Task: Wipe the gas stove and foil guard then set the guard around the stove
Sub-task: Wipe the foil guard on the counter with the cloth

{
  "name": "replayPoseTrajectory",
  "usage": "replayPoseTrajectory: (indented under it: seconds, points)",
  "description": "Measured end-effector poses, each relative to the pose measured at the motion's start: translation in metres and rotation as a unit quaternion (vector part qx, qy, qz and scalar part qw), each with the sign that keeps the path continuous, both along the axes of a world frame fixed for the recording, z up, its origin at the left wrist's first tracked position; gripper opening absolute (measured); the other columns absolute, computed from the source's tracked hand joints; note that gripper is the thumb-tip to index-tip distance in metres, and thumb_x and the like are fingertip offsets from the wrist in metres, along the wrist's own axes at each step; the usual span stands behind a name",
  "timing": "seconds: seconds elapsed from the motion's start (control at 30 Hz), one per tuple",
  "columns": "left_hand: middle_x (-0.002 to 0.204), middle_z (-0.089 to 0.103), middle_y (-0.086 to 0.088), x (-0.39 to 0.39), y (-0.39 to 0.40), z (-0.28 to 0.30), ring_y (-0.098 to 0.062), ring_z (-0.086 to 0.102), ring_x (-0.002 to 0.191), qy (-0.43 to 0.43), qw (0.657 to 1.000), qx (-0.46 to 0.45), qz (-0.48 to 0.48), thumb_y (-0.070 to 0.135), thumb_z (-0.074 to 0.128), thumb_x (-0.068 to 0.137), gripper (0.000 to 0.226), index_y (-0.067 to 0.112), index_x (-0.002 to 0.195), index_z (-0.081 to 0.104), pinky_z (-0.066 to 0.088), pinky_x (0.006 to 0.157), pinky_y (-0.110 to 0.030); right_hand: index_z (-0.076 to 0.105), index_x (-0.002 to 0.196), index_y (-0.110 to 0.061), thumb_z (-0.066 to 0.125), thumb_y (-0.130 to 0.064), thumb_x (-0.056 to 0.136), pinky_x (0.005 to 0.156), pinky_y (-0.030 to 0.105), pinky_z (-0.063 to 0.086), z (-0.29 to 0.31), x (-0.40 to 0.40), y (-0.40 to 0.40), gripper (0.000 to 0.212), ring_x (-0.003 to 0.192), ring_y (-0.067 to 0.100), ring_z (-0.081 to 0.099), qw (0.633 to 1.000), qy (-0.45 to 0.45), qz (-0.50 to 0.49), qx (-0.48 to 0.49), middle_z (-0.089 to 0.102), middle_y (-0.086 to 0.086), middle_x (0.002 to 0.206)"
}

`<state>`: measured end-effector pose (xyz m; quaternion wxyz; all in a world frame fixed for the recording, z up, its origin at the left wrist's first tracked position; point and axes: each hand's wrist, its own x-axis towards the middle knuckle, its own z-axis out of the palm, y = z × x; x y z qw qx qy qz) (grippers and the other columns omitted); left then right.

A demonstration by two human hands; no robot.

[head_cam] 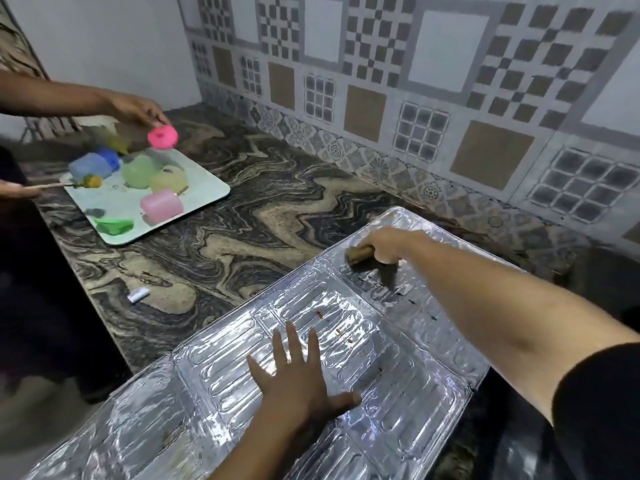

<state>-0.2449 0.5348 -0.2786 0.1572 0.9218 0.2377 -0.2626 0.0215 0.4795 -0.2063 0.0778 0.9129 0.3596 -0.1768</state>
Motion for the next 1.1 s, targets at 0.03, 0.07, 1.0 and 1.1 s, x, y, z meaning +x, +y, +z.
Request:
replayPoseTrajectory:
  seconds: [0.03,0.07,1.0,1.1]
  points:
    - [0.150,-0.042,-0.011,0.000,0.000,0.000,-0.035,-0.035,0.140,0.001,1.000,0.000,0.001,0.090,0.044,0.064,0.128,0.023,0.147,-0.027,-0.012,0.103,-0.074,0.062,0.117,-0.035,0.041,-0.007,0.083,0.091,0.045,0.049,-0.007,-0.004,-0.002,0.049,0.099,0.028,0.057,1.000,0.007,-0.006,-0.005,0.061,0.000,0.108]
    - [0.150,-0.041,-0.011,0.000,0.000,0.001,-0.035,-0.035,0.140,0.001,1.000,0.001,0.000,0.090,0.044,0.065,0.128,0.023,0.148,-0.027,-0.012,0.103,-0.074,0.064,0.113,-0.035,0.040,-0.007,0.082,0.091,0.046,0.049,-0.009,-0.003,-0.007,0.048,0.098,0.028,0.057,1.000,0.008,-0.013,-0.008,0.061,0.002,0.106]
    - [0.152,-0.039,-0.012,-0.001,0.001,0.006,-0.036,-0.032,0.142,0.002,1.000,-0.013,-0.003,0.087,0.049,0.066,0.128,0.022,0.150,-0.022,-0.011,0.104,-0.074,0.066,0.110,-0.003,0.047,-0.014,0.094,0.072,0.032,0.045,0.039,-0.057,-0.057,0.027,0.069,0.019,0.056,0.923,0.161,-0.056,-0.345,0.060,0.016,0.105]
    - [0.152,-0.039,-0.012,-0.001,0.001,0.006,-0.036,-0.034,0.141,-0.003,1.000,-0.009,-0.008,0.087,0.048,0.067,0.128,0.021,0.150,-0.023,-0.012,0.103,-0.074,0.063,0.103,-0.013,0.062,-0.017,0.083,0.074,0.026,0.047,0.061,-0.061,-0.064,0.021,0.088,0.017,0.060,0.900,0.150,-0.058,-0.404,0.005,0.043,0.118]
